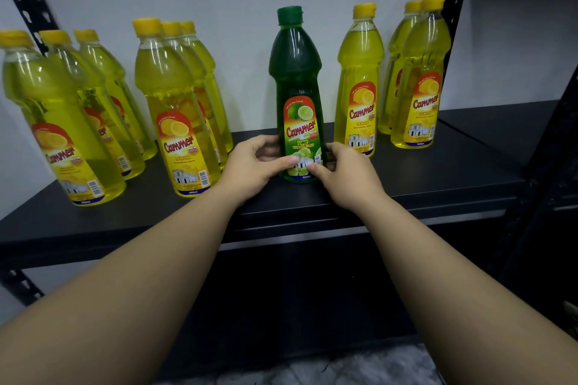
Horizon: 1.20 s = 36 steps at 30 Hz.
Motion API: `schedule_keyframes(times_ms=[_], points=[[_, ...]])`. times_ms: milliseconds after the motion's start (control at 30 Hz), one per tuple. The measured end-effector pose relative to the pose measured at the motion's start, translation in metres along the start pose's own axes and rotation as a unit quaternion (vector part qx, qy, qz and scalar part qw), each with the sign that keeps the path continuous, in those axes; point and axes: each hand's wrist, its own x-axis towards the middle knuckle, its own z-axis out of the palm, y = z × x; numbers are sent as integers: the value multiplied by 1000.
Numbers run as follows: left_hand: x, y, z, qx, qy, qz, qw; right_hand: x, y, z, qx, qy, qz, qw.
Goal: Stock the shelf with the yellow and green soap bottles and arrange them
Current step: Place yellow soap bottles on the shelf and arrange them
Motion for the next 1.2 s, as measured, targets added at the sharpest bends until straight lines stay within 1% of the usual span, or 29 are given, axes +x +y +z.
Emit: schedule_keyframes(times_ms=[600, 700, 767, 833, 900, 933, 1000, 1067, 1133, 1200], points=[[3, -3, 2, 30, 13, 6, 999, 4, 1, 2, -16, -4, -3, 1000], [-1, 2, 1, 59, 16, 3, 998, 3, 1, 1, -8, -14, -5, 1000], [-5, 5, 2, 109, 52, 1, 993, 1, 1, -5, 25, -19, 3, 999], [-11, 8, 3, 147, 120, 12, 982, 2, 4, -20, 52, -3, 21, 998], [-19, 11, 7, 180, 166, 64, 967, 4, 13, -41, 69, 34, 41, 996], [-23, 14, 11, 201, 166, 96, 961, 5, 19, -53, 75, 54, 50, 994], [-29, 23, 24, 225, 139, 148, 953, 5, 35, -75, 74, 93, 69, 990], [-32, 34, 44, 225, 94, 173, 954, 4, 53, -91, 68, 120, 90, 986], [-31, 44, 67, 220, 46, 174, 959, 3, 72, -102, 59, 126, 111, 984], [-27, 52, 90, 214, 13, 152, 965, 1, 87, -108, 52, 115, 123, 984]])
